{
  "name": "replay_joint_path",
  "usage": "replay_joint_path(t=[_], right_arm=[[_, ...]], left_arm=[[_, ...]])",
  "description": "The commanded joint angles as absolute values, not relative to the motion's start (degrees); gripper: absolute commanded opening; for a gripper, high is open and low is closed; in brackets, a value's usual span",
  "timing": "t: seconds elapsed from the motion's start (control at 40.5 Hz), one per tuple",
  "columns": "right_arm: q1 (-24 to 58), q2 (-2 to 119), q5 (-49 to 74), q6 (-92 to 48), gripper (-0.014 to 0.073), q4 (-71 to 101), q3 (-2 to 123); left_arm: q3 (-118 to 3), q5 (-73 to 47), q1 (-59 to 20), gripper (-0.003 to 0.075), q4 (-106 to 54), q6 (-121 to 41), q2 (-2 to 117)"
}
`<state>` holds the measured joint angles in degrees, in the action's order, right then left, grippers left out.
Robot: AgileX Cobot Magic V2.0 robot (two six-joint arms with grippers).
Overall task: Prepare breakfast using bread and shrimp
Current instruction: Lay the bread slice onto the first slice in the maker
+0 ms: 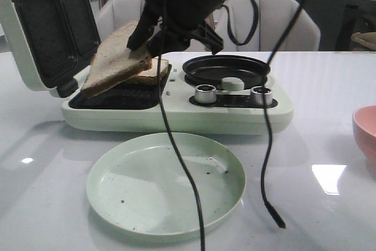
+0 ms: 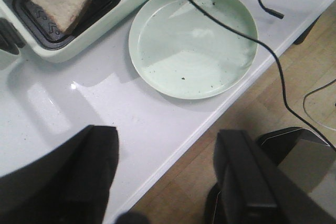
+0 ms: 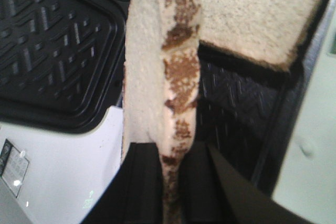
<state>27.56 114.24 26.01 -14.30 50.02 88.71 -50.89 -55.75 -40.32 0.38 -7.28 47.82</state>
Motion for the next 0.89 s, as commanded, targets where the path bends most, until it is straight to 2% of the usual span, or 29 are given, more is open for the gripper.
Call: replay_joint_path(t=[0.0, 0.173, 0.247, 0.519, 0.865], right_arm=[[27.61, 114.70, 25.51, -15.02, 0.0150, 52.73, 94.53], [27.39, 117.41, 26.50, -15.02, 0.0442, 52.70, 96.88], [26.83, 117.41, 27.07, -15.02, 0.0507, 51.84, 96.93], [22.59, 112.64, 38.59, -15.02, 0.0517, 42.03, 97.01], [22.61, 96.67, 53.09, -8.30, 0.0516, 18.61, 96.77]], left_arm=[[-52.42, -51.93, -40.69, 0.0457, 0.00, -7.36, 47.45], [-52.42, -52.03, -40.69, 0.0457, 0.00, -7.36, 47.45], [-52.42, -52.03, -40.69, 0.0457, 0.00, -7.36, 47.45], [-52.42, -52.03, -40.69, 0.0457, 0.00, -7.36, 47.45], [-52.42, -52.03, -40.69, 0.0457, 0.00, -7.36, 47.45]])
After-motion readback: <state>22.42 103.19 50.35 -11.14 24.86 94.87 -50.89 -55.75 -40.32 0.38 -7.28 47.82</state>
